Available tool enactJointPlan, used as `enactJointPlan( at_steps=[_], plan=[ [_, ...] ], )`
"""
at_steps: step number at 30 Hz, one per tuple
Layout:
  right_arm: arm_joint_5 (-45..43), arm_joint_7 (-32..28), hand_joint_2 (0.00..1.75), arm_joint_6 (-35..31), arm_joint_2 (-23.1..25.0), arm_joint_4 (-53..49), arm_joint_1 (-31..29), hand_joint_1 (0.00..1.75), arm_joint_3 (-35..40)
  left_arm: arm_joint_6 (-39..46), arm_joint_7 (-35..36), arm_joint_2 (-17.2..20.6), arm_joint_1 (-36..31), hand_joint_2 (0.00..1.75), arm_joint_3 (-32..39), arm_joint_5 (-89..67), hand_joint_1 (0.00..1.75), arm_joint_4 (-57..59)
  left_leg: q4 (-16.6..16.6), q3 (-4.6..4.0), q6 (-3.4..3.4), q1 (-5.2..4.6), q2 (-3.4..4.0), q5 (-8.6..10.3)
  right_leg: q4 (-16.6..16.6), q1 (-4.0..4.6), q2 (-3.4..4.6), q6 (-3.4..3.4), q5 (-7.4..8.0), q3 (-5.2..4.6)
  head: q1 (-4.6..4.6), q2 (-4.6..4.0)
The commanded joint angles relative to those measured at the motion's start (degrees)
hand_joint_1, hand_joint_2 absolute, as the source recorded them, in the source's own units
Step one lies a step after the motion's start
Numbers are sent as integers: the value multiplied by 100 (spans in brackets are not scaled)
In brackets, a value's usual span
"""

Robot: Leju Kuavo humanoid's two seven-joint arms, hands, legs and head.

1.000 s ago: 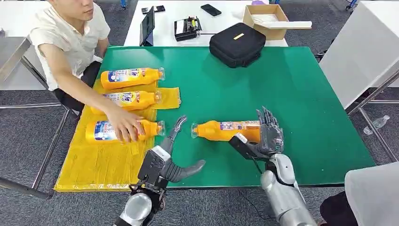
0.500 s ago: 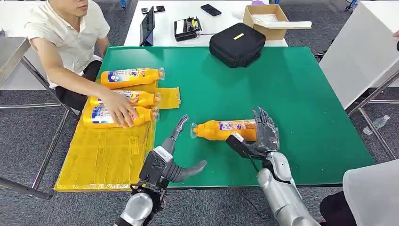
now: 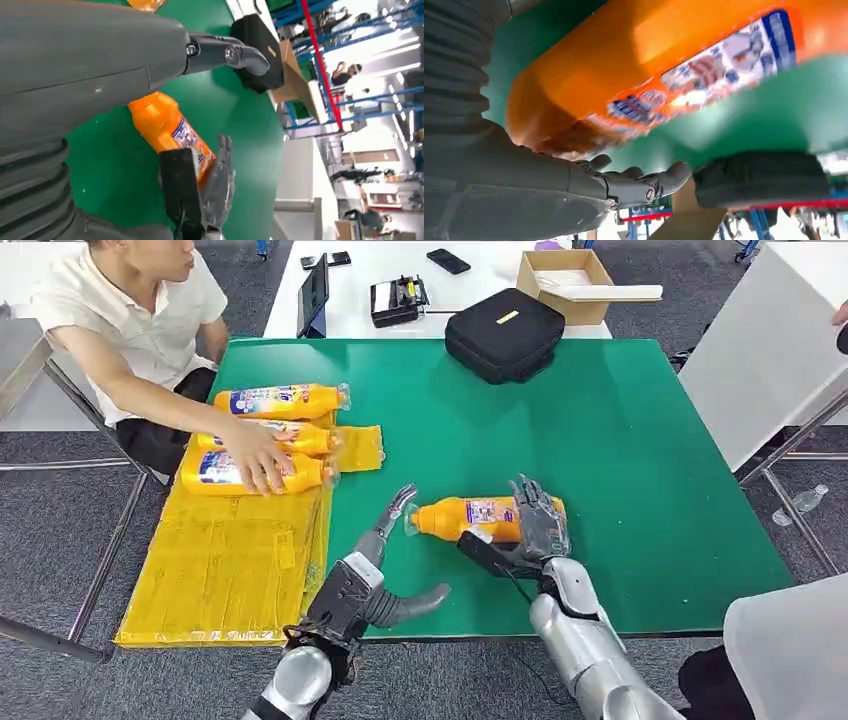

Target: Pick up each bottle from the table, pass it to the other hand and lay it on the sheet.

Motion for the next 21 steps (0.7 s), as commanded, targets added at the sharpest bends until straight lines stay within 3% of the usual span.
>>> enactJointPlan(
  at_steps=[1,11,17,18,19,21],
  plan=[
    [124,134,175,332,-192,1176,-744,0,746,-246,158,-47,-100,175,-230,280,0,397,-1,10,1,-1,14,-3,-2,2,8,-11,0,7,0,0],
    [87,574,175,985,-272,1697,-998,0,1037,-401,323,-46,-66,175,-162,566,0,523,-3,31,3,3,13,-6,-10,8,2,-21,-2,30,0,0],
    [114,601,175,1008,-286,1712,-1014,0,1072,-403,325,-52,-64,175,-165,566,0,514,-3,43,3,3,7,0,-13,7,-1,-18,2,39,0,0],
    [132,609,175,1065,-297,1751,-1036,31,1117,-405,330,-49,-64,175,-162,567,0,515,-3,42,3,3,8,1,-12,7,1,-15,3,37,0,0],
    [173,758,175,1495,-326,1955,-1165,175,1214,-456,448,-53,-75,175,-146,638,0,565,-2,40,2,1,6,1,-9,3,2,-8,3,35,0,0],
    [163,753,175,1641,-385,2059,-1233,175,1258,-467,453,-55,-108,175,-150,651,0,660,-4,45,4,6,9,3,-18,10,-1,-19,8,43,2,0]
  ],
)
